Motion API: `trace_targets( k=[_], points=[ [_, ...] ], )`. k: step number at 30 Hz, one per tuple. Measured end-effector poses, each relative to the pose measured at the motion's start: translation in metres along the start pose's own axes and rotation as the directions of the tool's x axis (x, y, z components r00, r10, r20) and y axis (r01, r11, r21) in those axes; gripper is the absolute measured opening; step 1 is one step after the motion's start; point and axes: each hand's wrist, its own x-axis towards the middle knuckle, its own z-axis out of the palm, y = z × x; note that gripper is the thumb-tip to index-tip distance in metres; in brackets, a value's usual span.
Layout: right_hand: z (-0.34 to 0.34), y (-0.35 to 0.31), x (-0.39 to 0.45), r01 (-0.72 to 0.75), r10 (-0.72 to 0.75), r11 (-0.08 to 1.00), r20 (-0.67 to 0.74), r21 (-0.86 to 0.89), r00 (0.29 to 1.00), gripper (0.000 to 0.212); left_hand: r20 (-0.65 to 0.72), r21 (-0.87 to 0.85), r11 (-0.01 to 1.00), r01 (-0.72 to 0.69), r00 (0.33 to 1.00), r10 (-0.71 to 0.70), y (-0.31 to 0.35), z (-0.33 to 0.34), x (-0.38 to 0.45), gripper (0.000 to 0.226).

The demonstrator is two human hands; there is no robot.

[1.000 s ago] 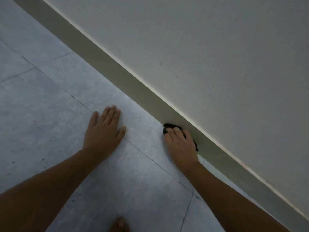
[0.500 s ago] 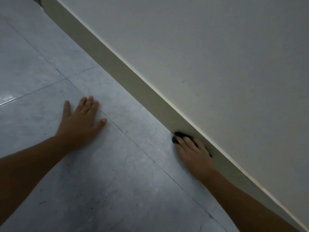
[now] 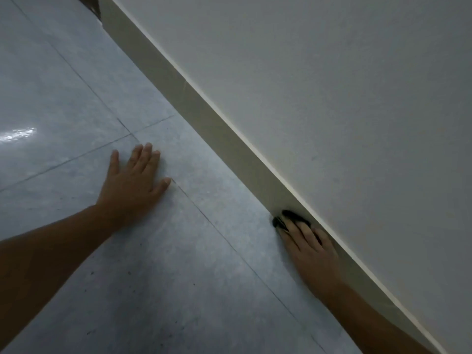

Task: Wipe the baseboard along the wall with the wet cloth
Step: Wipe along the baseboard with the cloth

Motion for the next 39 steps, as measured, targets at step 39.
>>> trace_targets(
  k=[39],
  points=[
    [-0.099, -0.109, 0.378, -0.005, -0.006, 0.997, -0.132, -0.081, 0.991, 0.038, -0.114, -0.051, 0.97, 0.238, 0.963, -0.243, -0.078, -0.01, 0.105, 0.075]
  ],
)
